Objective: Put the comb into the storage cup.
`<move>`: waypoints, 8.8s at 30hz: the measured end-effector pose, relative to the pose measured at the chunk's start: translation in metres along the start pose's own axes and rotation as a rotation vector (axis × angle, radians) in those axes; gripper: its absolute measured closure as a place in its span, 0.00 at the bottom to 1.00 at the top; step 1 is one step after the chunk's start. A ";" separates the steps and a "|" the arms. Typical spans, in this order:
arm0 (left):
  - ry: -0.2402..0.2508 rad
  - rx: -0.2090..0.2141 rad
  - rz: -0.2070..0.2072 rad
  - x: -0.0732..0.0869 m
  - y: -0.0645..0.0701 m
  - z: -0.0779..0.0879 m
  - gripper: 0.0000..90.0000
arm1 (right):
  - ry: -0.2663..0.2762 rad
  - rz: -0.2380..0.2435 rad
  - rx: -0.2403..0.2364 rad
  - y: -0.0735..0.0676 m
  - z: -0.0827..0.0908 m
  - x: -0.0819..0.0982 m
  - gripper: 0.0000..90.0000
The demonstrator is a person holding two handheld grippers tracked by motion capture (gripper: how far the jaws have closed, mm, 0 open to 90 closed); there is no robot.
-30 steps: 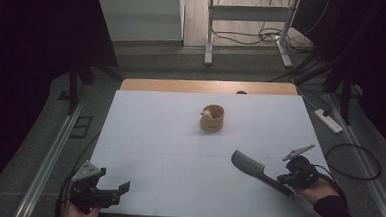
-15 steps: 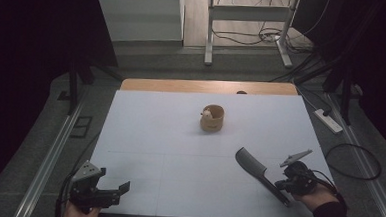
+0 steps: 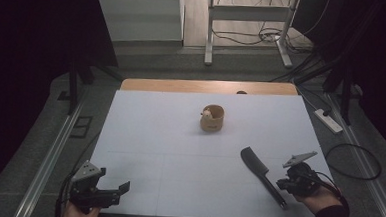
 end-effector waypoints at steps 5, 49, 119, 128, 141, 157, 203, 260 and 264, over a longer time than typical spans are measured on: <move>0.000 0.000 -0.001 0.000 0.000 0.000 0.02 | 0.029 -0.013 0.042 0.001 0.007 -0.003 0.75; -0.004 -0.002 0.001 0.000 0.000 0.000 0.02 | 0.075 -0.027 0.081 -0.007 -0.002 -0.038 0.00; -0.008 0.004 -0.006 0.001 0.000 0.000 0.02 | -0.072 -0.031 0.044 -0.004 -0.034 -0.024 0.63; -0.010 0.002 -0.010 0.001 0.000 0.000 0.02 | -0.080 -0.037 0.036 -0.003 -0.034 -0.026 0.80; -0.002 0.015 -0.006 0.001 0.000 0.001 0.02 | -0.059 -0.027 0.055 -0.001 -0.029 -0.026 0.80; 0.015 0.053 -0.019 -0.007 0.008 0.001 0.00 | 0.043 0.011 0.102 0.003 -0.015 -0.036 0.81; -0.004 0.233 -0.139 -0.082 0.076 -0.050 0.00 | 0.310 0.112 0.208 -0.001 0.020 -0.078 0.80; -0.039 0.432 -0.189 -0.131 0.155 -0.099 0.00 | 0.475 0.263 0.252 -0.044 0.029 -0.142 0.80; -0.038 0.454 -0.175 -0.132 0.157 -0.100 0.00 | 0.485 0.268 0.251 -0.046 0.029 -0.145 0.80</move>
Point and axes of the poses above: each handheld gripper's, and its own axes: z roughly backward along the jaws, x roughly out of its underside, y roughly to its right, the point moved 9 cm from there along -z, roughly forward along the jaws, and after that the axes turned 13 degrees about z, right-handed, at the moved point
